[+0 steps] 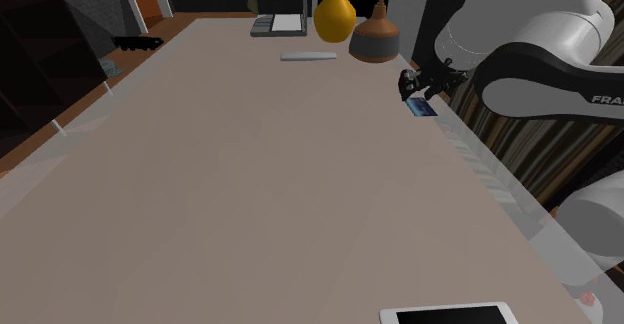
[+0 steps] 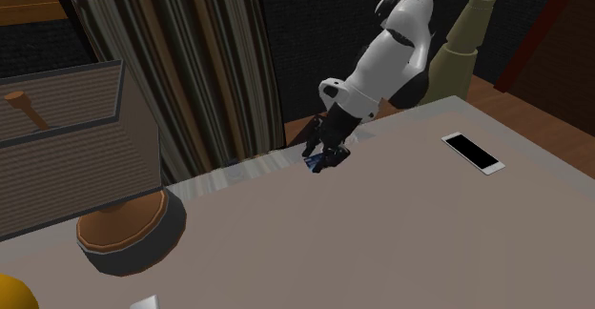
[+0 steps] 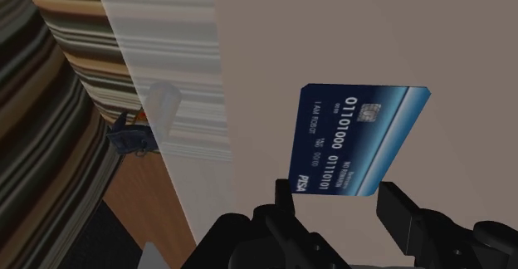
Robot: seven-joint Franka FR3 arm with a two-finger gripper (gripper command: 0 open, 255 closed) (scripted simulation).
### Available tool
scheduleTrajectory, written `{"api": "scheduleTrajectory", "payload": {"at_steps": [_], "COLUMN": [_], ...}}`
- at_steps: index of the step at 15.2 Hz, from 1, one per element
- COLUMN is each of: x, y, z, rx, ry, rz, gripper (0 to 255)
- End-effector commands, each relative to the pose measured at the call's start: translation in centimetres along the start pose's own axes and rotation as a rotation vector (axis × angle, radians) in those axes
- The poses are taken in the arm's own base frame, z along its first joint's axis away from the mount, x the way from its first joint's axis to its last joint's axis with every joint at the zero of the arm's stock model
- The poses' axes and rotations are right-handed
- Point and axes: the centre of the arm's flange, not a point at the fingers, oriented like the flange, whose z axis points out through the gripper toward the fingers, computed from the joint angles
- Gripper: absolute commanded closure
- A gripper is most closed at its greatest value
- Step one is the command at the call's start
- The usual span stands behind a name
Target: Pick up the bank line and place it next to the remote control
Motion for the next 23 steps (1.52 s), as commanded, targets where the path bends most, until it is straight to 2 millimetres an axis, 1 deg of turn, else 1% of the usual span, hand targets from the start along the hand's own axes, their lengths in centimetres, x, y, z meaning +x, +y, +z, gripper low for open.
{"api": "scheduleTrajectory", "payload": {"at_steps": [1, 7, 8, 23], "x": [0.7, 2.4, 2.4, 15.1], "y": [0.1, 0.1, 0.1, -12.7], "z": [-0.9, -3.6, -3.6, 4.6], "rx": [0.000, 0.000, 0.000, 0.000], "ry": [0.000, 0.000, 0.000, 0.000], "rz": [0.000, 0.000, 0.000, 0.000], "gripper": [255, 255, 255, 255]}}
